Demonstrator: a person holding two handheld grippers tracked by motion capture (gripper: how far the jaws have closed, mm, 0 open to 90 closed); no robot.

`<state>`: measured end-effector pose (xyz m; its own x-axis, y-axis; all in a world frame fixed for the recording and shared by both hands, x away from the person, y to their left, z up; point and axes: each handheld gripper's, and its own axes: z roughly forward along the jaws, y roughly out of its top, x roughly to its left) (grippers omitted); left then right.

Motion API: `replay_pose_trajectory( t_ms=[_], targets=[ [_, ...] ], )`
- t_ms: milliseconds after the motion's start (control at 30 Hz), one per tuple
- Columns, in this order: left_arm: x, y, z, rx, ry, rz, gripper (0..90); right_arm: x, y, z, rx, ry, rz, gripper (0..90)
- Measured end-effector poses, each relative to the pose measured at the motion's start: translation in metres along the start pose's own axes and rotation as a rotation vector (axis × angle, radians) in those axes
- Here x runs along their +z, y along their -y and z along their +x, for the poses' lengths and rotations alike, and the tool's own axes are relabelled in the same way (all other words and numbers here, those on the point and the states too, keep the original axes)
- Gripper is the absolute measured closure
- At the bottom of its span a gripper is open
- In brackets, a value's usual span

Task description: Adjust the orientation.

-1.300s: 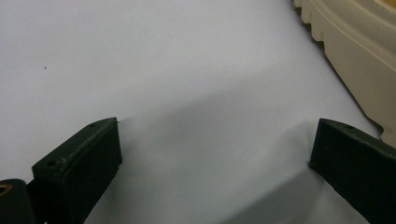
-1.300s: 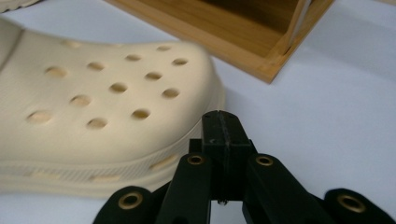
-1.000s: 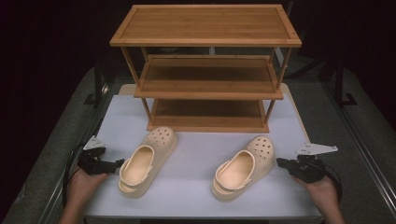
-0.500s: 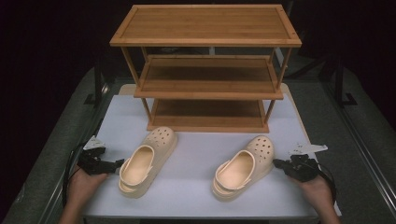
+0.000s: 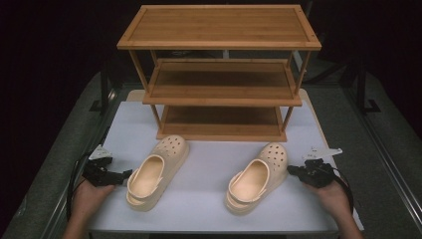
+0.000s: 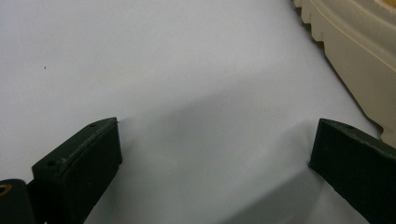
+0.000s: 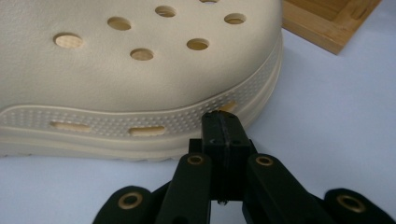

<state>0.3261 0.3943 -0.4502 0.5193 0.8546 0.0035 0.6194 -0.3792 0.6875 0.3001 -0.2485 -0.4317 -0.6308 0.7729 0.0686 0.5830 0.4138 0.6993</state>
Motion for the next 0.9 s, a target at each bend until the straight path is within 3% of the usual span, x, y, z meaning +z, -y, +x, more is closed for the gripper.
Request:
replay_pose_trajectory(
  t_ms=[700,900],
  targets=[
    [0.0,0.0,0.0,0.0,-0.001,0.0,1.2,0.027,-0.029,0.001,-0.042,-0.035,0.02,89.9],
    [0.0,0.0,0.0,0.0,-0.001,0.0,1.2,0.032,-0.031,0.001,-0.022,-0.054,0.007,89.9]
  ],
)
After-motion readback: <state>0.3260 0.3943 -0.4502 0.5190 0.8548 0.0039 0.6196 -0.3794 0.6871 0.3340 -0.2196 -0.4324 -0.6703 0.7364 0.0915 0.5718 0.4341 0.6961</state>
